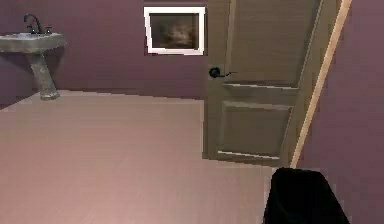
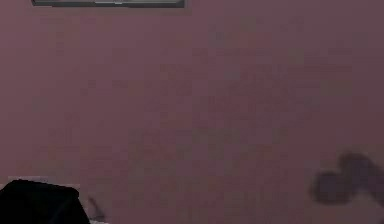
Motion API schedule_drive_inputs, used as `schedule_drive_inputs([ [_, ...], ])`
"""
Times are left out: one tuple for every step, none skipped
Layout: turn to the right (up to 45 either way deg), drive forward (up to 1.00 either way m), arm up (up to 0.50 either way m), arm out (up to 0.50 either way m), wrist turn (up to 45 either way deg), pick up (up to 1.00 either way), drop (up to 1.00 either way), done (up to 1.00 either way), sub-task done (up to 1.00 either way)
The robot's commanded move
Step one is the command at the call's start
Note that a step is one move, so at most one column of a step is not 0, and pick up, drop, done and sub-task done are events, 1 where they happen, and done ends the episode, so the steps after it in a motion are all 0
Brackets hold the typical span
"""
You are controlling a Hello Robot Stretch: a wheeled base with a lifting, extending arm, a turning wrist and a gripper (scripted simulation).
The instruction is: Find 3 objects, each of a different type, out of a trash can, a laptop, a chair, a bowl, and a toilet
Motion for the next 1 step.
schedule_drive_inputs([
  [-45.0, 0.0, 0.0, 0.0, 0.0, 0.0, 0.0, 0.0, 0.0],
])
